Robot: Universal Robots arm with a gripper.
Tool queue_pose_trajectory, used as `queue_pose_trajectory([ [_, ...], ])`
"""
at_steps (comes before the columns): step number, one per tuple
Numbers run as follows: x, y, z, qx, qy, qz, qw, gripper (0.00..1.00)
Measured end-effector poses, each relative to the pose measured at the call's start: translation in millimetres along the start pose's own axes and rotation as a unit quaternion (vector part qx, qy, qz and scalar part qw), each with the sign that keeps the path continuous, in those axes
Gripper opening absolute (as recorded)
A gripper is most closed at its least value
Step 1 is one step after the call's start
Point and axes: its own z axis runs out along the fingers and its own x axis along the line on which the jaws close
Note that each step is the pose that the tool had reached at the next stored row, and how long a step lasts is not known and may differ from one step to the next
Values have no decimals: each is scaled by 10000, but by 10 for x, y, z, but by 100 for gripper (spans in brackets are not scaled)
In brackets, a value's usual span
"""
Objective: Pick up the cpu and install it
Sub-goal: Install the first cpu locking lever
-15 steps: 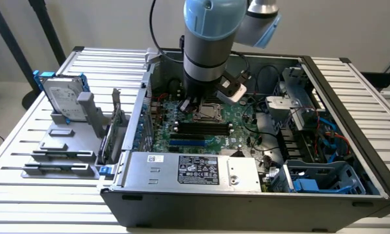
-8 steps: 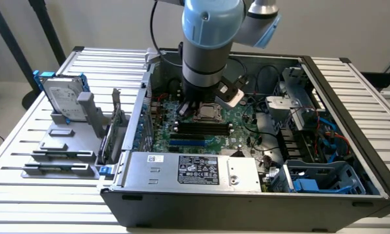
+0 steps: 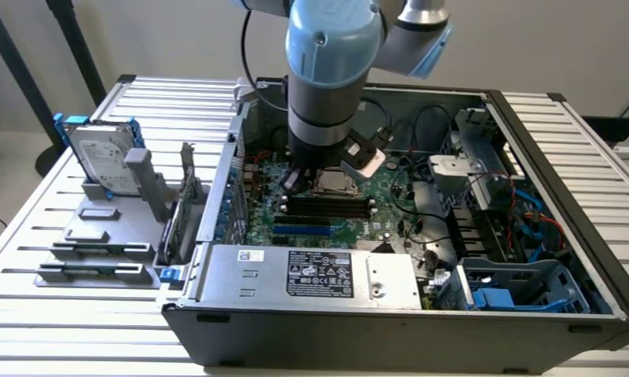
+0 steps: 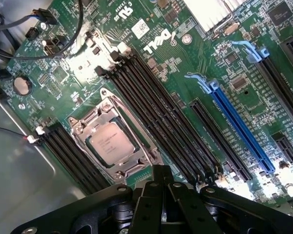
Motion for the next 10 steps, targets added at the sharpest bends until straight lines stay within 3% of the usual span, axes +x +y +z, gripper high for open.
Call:
queue_pose_trajectory([
  [10,0,-33,181,-6,6,-4,10000,11],
])
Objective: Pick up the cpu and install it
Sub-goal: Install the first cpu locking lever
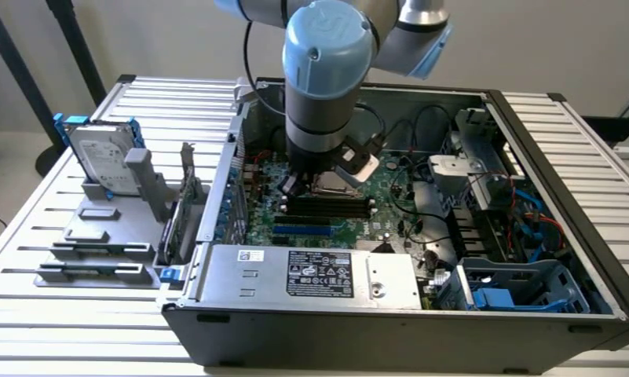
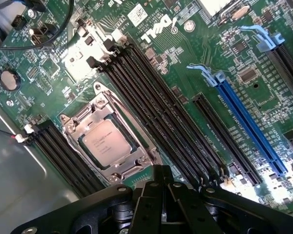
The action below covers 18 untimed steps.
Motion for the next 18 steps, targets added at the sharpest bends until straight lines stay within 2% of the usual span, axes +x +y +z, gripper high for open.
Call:
queue_pose_trajectory([
  [8,11,-20,96,0,1,-1,10000,11],
  [18,7,-23,159,-2,-2,-4,10000,11],
])
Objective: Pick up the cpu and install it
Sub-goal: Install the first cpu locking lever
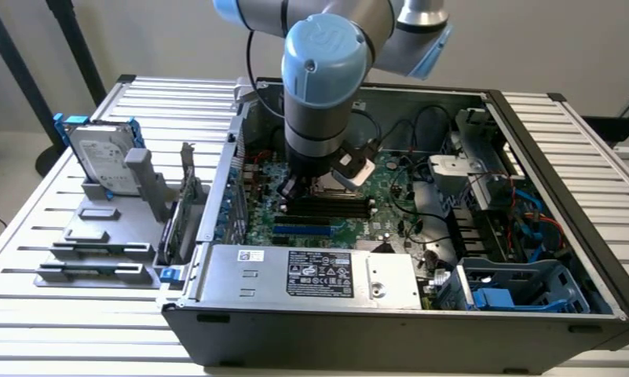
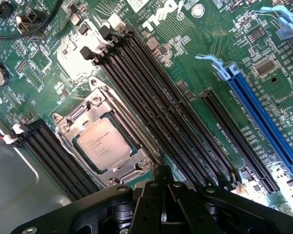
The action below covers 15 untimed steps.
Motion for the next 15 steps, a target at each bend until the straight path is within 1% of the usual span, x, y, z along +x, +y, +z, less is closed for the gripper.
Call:
queue_pose_trajectory([
  [4,2,-3,17,1,-2,-1,10000,11],
  [6,5,-5,19,-7,-11,-1,10000,11],
  [8,5,-6,19,-23,-31,-2,10000,11],
  [10,5,-6,19,-44,-60,-2,10000,11],
  [11,5,-6,19,-60,-81,-2,9999,11],
  [12,6,-7,18,-69,-93,-2,9999,11],
  [15,10,-13,4,-89,-117,-3,9999,11],
])
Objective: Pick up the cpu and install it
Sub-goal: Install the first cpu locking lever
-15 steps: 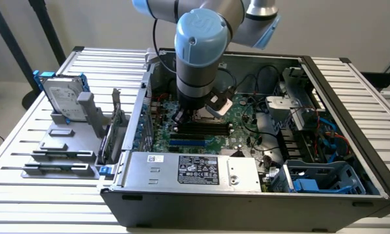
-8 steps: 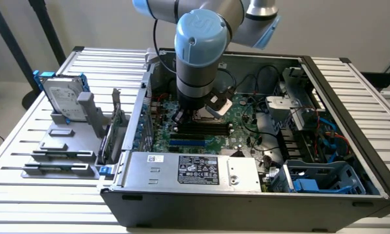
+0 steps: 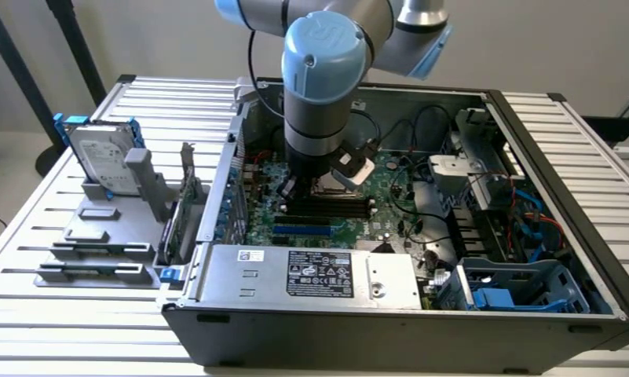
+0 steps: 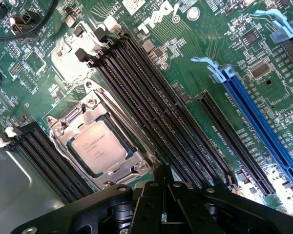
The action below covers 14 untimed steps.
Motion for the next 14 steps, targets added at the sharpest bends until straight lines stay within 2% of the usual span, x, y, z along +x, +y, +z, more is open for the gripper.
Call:
queue_pose_trajectory([
  [4,48,-42,-73,-19,-26,-1,10000,11],
  [7,130,-108,-117,-33,-49,-11,10000,11],
  [14,277,-227,-143,-34,-98,-105,9999,11],
])
